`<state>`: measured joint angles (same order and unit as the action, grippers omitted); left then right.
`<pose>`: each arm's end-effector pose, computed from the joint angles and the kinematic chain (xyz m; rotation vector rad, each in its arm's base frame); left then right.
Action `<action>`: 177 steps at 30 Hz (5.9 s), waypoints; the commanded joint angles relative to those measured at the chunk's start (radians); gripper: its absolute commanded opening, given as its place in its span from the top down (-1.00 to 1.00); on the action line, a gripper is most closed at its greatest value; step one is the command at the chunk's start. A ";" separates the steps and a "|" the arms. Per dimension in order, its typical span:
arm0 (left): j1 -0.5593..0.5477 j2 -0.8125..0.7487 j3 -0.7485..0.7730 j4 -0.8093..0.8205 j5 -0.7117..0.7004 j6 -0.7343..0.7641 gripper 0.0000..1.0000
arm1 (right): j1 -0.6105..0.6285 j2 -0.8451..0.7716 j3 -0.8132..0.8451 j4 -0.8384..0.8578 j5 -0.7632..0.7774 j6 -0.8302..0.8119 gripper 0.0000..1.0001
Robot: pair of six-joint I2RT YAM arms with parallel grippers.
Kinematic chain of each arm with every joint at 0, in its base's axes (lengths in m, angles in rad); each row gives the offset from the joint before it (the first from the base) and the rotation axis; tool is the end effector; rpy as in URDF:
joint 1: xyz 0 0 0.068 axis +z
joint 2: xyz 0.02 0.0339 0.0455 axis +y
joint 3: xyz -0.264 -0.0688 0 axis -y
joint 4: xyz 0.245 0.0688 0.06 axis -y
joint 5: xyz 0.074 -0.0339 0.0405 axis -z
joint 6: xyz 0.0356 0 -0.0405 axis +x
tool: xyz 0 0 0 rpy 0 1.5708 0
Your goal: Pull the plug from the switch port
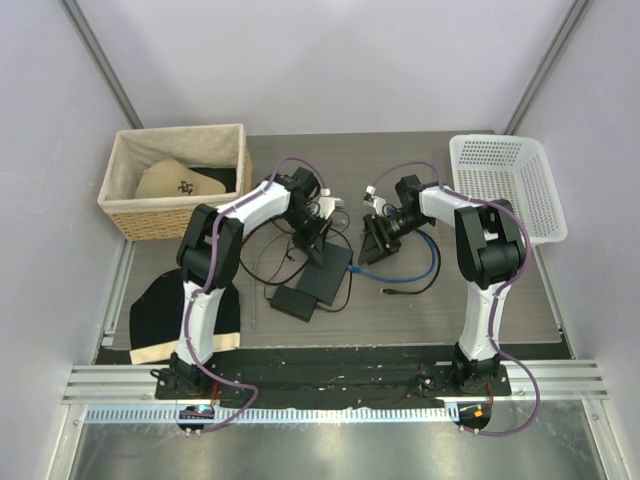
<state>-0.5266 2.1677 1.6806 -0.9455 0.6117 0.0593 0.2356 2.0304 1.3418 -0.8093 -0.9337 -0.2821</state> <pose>0.3590 -0.2324 0.1680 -0.9224 -2.8325 0.9626 0.3544 0.1145 0.1458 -0.7471 2.6256 1.3729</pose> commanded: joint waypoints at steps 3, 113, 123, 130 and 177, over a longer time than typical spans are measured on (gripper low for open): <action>-0.045 0.116 0.051 0.016 -0.062 0.011 1.00 | 0.001 0.028 0.026 -0.022 -0.065 -0.025 -0.24; -0.061 -0.034 -0.051 0.068 -0.095 -0.039 1.00 | 0.050 0.281 0.092 0.055 -0.010 0.018 0.27; -0.061 0.018 -0.055 0.071 -0.124 -0.033 1.00 | 0.051 0.271 0.062 0.076 0.030 0.032 0.51; -0.062 0.026 -0.067 0.076 -0.136 -0.033 1.00 | 0.048 0.272 0.056 0.082 0.082 0.061 0.84; -0.061 -0.008 0.002 0.047 -0.112 -0.035 1.00 | 0.028 0.068 0.100 -0.126 0.212 -0.203 0.97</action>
<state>-0.5835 2.1555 1.6646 -0.9146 0.5781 -0.0196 0.2676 2.2242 1.4368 -0.9565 -0.9585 -0.3641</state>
